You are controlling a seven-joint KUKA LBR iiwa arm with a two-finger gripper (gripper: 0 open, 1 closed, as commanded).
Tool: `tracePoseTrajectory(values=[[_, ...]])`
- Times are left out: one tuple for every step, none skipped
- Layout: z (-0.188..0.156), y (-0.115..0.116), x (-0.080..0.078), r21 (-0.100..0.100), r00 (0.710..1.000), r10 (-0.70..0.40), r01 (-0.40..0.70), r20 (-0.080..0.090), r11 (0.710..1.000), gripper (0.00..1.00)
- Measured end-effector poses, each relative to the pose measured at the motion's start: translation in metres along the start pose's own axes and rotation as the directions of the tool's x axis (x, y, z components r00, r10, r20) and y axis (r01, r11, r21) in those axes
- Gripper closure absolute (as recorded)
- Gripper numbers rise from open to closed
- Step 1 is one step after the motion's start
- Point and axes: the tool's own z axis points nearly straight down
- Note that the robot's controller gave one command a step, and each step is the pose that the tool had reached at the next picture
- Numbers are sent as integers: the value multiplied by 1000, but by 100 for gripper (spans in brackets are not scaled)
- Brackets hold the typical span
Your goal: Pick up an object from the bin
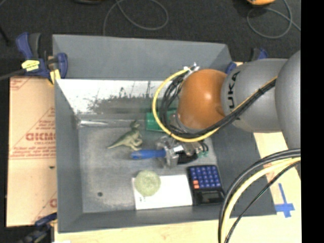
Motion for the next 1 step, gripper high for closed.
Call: tracePoseTrajectory(values=[[-4, 0, 1, -1, 1000, 1, -1, -3, 1000, 100]])
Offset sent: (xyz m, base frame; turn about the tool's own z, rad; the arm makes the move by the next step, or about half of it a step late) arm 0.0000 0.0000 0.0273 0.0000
